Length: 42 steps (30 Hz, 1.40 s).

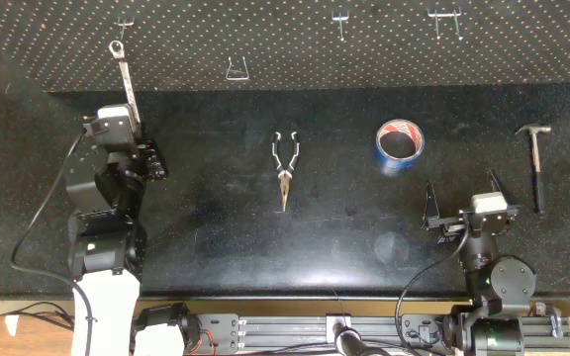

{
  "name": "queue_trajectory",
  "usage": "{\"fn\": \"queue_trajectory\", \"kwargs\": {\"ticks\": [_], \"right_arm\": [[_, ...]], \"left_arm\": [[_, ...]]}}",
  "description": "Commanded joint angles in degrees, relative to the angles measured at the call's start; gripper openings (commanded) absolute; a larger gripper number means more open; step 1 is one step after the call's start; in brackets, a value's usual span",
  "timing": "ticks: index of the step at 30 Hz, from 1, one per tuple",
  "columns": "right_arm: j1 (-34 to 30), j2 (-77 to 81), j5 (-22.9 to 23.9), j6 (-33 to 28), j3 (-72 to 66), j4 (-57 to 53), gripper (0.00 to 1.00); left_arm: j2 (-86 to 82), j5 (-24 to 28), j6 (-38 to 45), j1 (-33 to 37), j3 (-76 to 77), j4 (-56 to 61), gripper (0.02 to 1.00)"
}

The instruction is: Place Tools Onto Pegboard

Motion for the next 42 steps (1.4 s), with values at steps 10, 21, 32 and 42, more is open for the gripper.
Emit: {"fn": "queue_trajectory", "kwargs": {"ticks": [10, 21, 32, 42], "right_arm": [[-0.2, -0.4, -0.5, -0.6, -0.2, -0.3, 0.998], [-0.2, -0.4, -0.5, -0.6, -0.2, -0.3, 0.998], [-0.2, -0.4, -0.5, -0.6, -0.2, -0.3, 0.998], [-0.2, -0.4, -0.5, -0.6, -0.2, -0.3, 0.998]], "left_arm": [[3.4, -1.7, -0.8, 1.2, 0.2, 1.2, 0.027], [5.2, -1.5, -0.7, 1.3, 0.2, 2.9, 0.027], [9.2, -1.5, -0.7, 1.3, 0.2, 6.0, 0.027], [12.8, 0.0, -0.7, 1.3, 0.2, 9.2, 0.025]]}}
